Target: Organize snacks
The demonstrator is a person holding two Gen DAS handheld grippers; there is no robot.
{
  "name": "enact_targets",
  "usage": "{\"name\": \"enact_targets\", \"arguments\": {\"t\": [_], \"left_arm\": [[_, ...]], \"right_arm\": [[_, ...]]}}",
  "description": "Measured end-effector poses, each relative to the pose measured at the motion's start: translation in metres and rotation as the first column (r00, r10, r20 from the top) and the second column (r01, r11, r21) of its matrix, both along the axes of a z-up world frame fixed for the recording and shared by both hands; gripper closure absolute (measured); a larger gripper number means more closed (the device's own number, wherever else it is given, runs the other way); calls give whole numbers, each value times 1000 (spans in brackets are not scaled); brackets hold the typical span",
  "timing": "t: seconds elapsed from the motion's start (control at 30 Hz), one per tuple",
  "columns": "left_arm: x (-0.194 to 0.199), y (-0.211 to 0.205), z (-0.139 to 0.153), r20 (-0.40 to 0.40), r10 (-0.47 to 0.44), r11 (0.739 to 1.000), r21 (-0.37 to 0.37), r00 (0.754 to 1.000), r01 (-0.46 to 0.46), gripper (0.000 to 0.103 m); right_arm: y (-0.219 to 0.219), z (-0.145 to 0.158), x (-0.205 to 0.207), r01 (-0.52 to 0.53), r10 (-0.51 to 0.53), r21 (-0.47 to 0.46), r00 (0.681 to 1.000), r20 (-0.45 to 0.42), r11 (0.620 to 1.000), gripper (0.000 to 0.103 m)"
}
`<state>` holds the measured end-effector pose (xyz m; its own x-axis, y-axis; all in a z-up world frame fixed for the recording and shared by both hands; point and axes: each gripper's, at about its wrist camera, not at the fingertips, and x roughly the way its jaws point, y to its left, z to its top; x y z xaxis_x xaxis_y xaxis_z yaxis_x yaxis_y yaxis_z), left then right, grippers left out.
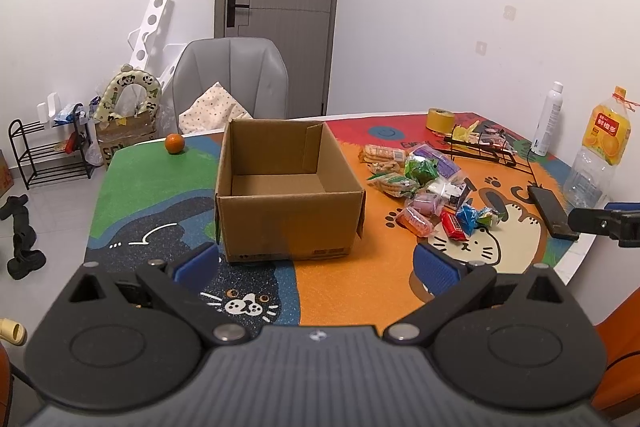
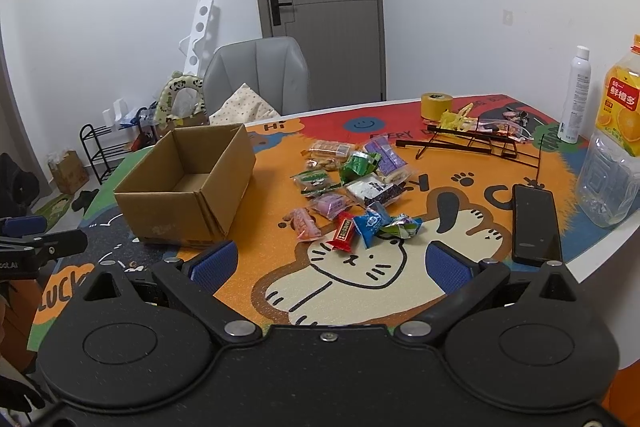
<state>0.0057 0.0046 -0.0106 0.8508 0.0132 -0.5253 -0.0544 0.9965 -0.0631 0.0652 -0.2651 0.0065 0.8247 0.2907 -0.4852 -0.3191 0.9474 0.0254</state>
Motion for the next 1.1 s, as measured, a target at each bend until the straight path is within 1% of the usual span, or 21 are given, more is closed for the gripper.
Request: {"name": "enact_targets", "arguments": {"t": [0.33,0.5,0.7,0.87,1.1], "left_arm": [[2,1,-2,-9,4,1000,2,1000,-4,0],[9,1,-8,-17,13,1000,11,1000,-13,0],[20,-1,-10,-15,0,1000,20,1000,0,0],[39,-3,-14,-20,9,1000,-2,1000,-9,0],[62,-15,-15,5,-1,1000,-4,1000,1,0]], "right_arm": [[-1,-3,2,6,-6,-3,1000,-4,1000,0],[1,-8,9,30,-30,-16,1000,-7,999,0],[1,-8,15,17,-17,-17,1000,8,1000,0],[-2,-11,30,32,-32,-24,999,23,999,0],[-18,-17,61,64,-64,18,998,-3,998,0]]}}
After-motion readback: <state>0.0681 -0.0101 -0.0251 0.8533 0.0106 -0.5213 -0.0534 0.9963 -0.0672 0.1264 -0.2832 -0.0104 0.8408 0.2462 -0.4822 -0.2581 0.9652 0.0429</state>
